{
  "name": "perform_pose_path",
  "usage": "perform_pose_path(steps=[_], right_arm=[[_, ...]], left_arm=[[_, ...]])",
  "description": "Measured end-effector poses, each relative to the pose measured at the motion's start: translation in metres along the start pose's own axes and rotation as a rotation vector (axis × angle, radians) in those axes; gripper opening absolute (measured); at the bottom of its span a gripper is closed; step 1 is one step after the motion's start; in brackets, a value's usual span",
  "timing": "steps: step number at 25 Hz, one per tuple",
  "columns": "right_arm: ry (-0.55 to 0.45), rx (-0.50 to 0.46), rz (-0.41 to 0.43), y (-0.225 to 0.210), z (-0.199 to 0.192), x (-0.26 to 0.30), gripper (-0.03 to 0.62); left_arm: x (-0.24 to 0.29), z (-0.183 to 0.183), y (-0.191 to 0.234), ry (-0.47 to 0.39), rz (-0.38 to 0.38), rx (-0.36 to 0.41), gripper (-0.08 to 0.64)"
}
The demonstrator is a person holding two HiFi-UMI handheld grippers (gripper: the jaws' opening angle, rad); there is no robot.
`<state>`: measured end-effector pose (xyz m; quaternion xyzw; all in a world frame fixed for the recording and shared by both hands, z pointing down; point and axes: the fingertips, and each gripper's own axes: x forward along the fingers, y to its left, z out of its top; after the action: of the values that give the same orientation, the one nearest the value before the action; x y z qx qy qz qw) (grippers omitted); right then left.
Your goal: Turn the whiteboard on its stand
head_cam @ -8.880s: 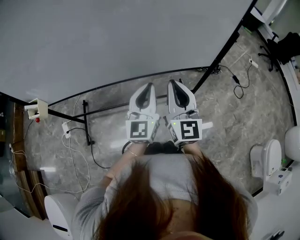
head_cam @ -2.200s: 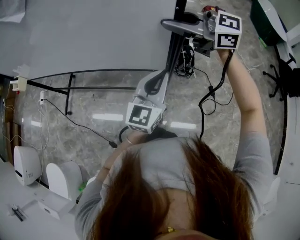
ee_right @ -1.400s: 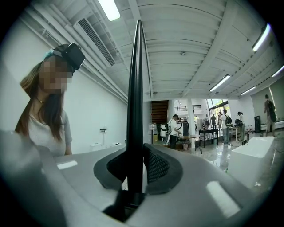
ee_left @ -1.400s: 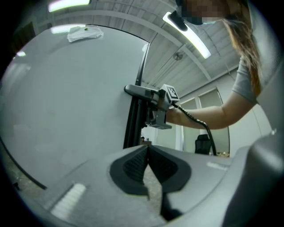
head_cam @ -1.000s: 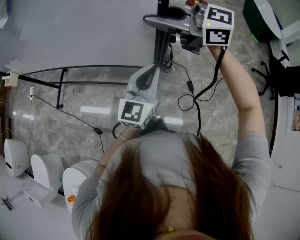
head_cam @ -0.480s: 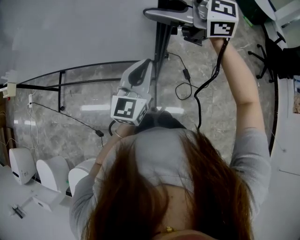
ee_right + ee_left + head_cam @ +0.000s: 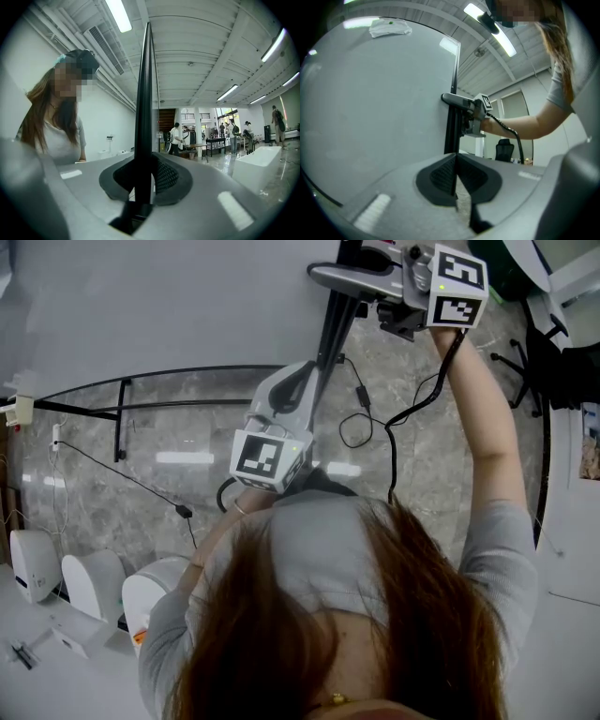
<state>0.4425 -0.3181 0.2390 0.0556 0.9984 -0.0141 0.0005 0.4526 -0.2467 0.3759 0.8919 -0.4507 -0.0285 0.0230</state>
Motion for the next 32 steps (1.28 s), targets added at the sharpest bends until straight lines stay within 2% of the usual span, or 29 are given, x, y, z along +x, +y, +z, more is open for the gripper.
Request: perform_pose_path(steps=[6, 11, 23, 27, 30, 32], right_arm=[[0.004, -0.003, -0.017, 0.000, 0.002, 0.000, 0.055], [0.005, -0.003, -0.002, 0.002, 0.001, 0.001, 0.057], [-0.005, -0.036, -0.035, 0.001, 0.002, 0.001, 0.057], [-0.028, -0.050, -0.082, -0.002, 0.003, -0.001, 0.069], [-0.041, -0.045, -0.151, -0.004, 0.000, -0.015, 0.129], [-0.053, -0.037, -0.191, -0.002, -0.003, -0.027, 0.137]], left_arm=[[-0.001, 0.004, 0.001, -0.008, -0.024, -0.006, 0.003], [0.007, 0.005, -0.016, -0.014, -0.042, -0.004, 0.002], [0.009, 0.011, -0.011, -0.022, -0.040, -0.009, 0.003], [0.009, 0.015, -0.012, -0.026, -0.044, 0.013, 0.003], [0.007, 0.018, -0.016, -0.035, -0.048, 0.026, 0.003], [0.008, 0.018, -0.018, -0.042, -0.047, 0.022, 0.003]])
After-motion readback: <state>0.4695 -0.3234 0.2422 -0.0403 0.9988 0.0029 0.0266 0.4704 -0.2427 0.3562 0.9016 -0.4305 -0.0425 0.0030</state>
